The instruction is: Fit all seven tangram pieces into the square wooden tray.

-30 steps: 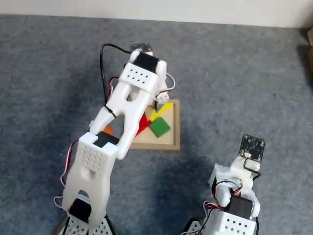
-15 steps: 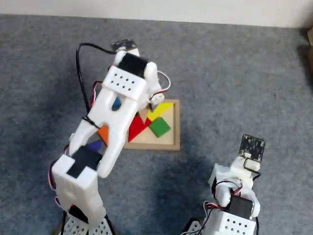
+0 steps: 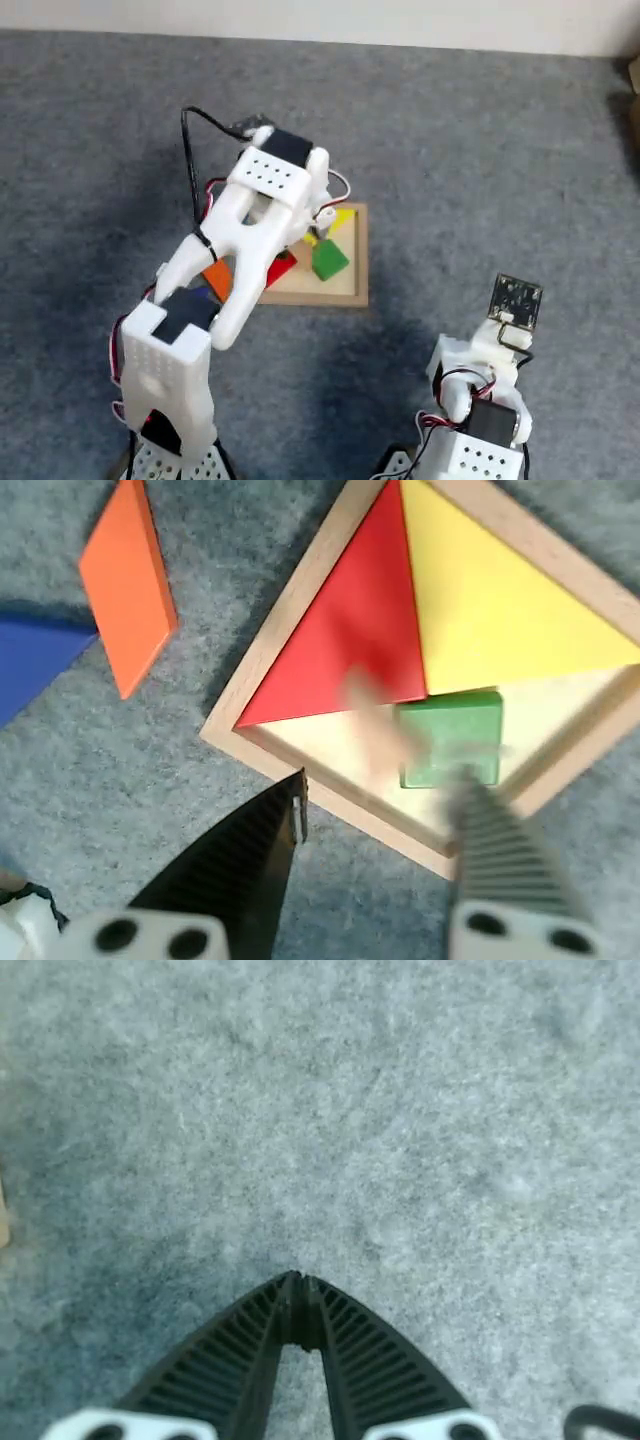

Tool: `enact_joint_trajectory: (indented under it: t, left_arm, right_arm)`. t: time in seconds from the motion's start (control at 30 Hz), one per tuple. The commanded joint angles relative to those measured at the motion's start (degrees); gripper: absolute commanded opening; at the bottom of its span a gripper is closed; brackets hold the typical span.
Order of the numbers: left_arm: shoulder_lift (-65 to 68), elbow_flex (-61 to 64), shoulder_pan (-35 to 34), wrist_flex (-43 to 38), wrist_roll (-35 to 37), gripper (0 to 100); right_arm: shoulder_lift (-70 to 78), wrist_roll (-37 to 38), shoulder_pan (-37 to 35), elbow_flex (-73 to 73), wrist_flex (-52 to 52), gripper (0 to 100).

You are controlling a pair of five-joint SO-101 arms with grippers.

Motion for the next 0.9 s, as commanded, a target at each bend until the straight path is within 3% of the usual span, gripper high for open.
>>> enact_joint_trajectory:
  t: [0.0,0.33,0.47,0.67,0.87]
  left_arm:
    - [-1.2,-0.8,0.2,0.7,0.8,30]
    - [-9.5,-0.8,-2.1,-1.1,0.4,11]
    - [-8.1,-0.4,-2.4,-7.6,-6.6,1]
    - [-2.6,-0.8,-1.4,-13.2,-13.2,1]
    - [0.7,-0.8,2.7,-13.7,-17.1,1]
  right_arm:
    - [-0.4,0.7,0.8,6.6,-1.0,0.5]
    - [-0.4,0.7,0.8,6.6,-1.0,0.5]
    - [-0.4,0.7,0.8,6.6,-1.0,0.5]
    - [-0.4,0.7,0.8,6.6,-1.0,0.5]
    - [-0.4,0.7,0.8,6.6,-1.0,0.5]
